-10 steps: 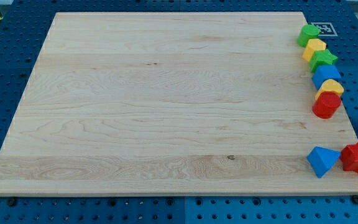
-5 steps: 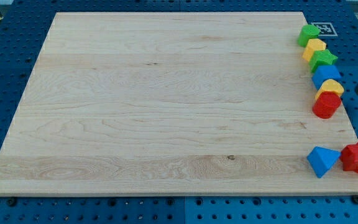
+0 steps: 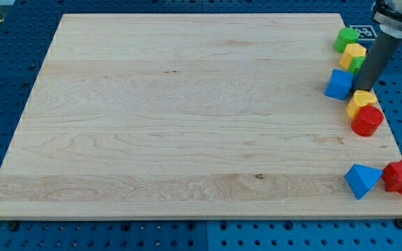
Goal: Push the blue cube left to the yellow heart
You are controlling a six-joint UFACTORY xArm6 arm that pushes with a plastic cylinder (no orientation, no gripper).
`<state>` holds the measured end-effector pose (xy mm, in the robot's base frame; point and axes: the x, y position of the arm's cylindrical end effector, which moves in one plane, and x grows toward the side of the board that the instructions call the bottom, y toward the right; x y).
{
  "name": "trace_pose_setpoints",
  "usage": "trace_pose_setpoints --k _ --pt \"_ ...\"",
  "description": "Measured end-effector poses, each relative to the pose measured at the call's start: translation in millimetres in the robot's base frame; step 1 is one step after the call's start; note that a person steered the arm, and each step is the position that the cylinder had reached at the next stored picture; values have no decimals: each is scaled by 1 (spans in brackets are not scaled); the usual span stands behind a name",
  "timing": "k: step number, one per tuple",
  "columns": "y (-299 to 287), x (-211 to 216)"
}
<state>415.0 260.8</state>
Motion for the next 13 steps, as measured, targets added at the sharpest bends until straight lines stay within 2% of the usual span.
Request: trace_pose_setpoints --k 6,9,13 --pt "-60 -75" --pt "-67 -39" --pt "-87 -41"
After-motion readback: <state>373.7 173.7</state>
